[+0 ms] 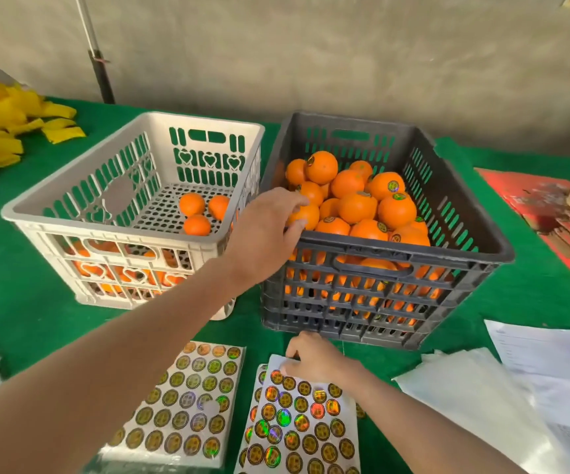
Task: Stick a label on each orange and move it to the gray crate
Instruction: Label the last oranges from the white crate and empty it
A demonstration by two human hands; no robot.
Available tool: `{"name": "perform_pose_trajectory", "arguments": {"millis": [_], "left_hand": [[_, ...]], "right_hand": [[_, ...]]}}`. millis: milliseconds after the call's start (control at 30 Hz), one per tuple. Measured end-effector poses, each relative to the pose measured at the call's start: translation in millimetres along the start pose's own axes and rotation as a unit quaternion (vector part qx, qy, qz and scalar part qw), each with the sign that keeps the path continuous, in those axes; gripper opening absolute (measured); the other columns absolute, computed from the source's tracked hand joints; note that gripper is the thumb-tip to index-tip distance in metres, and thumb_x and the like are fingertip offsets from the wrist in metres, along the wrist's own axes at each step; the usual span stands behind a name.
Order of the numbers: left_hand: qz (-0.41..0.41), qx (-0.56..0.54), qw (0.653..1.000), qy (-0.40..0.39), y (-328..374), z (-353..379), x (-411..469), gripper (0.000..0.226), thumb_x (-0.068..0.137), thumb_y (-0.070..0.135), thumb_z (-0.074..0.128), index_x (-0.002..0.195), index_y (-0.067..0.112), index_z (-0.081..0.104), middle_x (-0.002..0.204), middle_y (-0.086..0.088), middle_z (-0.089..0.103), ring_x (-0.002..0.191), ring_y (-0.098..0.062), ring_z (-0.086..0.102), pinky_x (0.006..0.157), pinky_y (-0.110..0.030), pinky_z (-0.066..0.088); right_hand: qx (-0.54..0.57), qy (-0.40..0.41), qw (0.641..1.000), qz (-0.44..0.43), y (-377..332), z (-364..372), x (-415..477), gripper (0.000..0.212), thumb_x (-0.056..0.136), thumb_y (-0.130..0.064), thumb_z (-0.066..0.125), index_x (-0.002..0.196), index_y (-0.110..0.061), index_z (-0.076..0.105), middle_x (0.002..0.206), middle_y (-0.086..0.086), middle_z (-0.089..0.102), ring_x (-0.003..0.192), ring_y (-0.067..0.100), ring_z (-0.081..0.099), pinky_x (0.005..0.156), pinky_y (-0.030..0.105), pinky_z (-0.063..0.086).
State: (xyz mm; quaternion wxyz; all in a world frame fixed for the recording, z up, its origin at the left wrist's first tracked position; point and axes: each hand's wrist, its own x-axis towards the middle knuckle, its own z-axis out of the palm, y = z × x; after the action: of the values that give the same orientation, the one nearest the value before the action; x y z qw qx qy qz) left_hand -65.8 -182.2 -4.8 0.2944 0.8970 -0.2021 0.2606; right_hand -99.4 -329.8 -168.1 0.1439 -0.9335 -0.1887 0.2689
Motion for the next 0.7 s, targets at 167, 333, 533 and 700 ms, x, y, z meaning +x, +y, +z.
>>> {"name": "perform_pose_trajectory", "arguments": {"millis": [167, 333, 533, 700], "left_hand": [[0.006, -0.056, 0.998, 0.008, -6, 7, -82, 0.019, 0.088, 0.002, 0.059, 0.106, 0.002, 0.064, 0.099, -0.005, 0.060, 0.089, -0.014, 0.054, 0.083, -0.024, 0.047], [-0.369, -0.160, 0.873, -0.275, -24, 32, -113, 0.023, 0.091, 0.013, 0.061, 0.113, 0.010, 0.065, 0.101, 0.002, 0.064, 0.095, -0.018, 0.062, 0.092, -0.030, 0.050], [-0.546, -0.311, 0.733, -0.262, -21, 52, -115, 0.015, 0.088, 0.002, 0.058, 0.099, -0.005, 0.067, 0.088, -0.018, 0.073, 0.082, -0.028, 0.072, 0.079, -0.035, 0.059], [-0.548, -0.341, 0.725, -0.240, -17, 61, -112, 0.015, 0.085, -0.002, 0.063, 0.100, 0.001, 0.067, 0.091, -0.021, 0.072, 0.085, -0.030, 0.071, 0.080, -0.040, 0.059]], "right_hand": [[0.077, 0.026, 0.997, -0.003, -1, 4, 4, 0.030, 0.083, -0.022, 0.067, 0.081, 0.008, 0.061, 0.073, 0.018, 0.047, 0.067, 0.019, 0.044, 0.055, 0.017, 0.032], [0.211, 0.051, 0.975, -0.047, 4, -12, -1, 0.021, 0.086, -0.015, 0.069, 0.082, 0.006, 0.069, 0.074, 0.004, 0.061, 0.068, 0.009, 0.052, 0.066, 0.020, 0.041], [0.273, 0.105, 0.954, -0.058, 11, -26, -17, 0.029, 0.087, -0.011, 0.066, 0.076, 0.015, 0.062, 0.072, 0.015, 0.052, 0.068, 0.015, 0.049, 0.061, 0.017, 0.037], [0.270, 0.143, 0.951, -0.052, 12, -22, -29, 0.011, 0.088, -0.016, 0.066, 0.080, -0.009, 0.062, 0.081, -0.003, 0.056, 0.074, 0.007, 0.051, 0.069, 0.013, 0.039]]}}
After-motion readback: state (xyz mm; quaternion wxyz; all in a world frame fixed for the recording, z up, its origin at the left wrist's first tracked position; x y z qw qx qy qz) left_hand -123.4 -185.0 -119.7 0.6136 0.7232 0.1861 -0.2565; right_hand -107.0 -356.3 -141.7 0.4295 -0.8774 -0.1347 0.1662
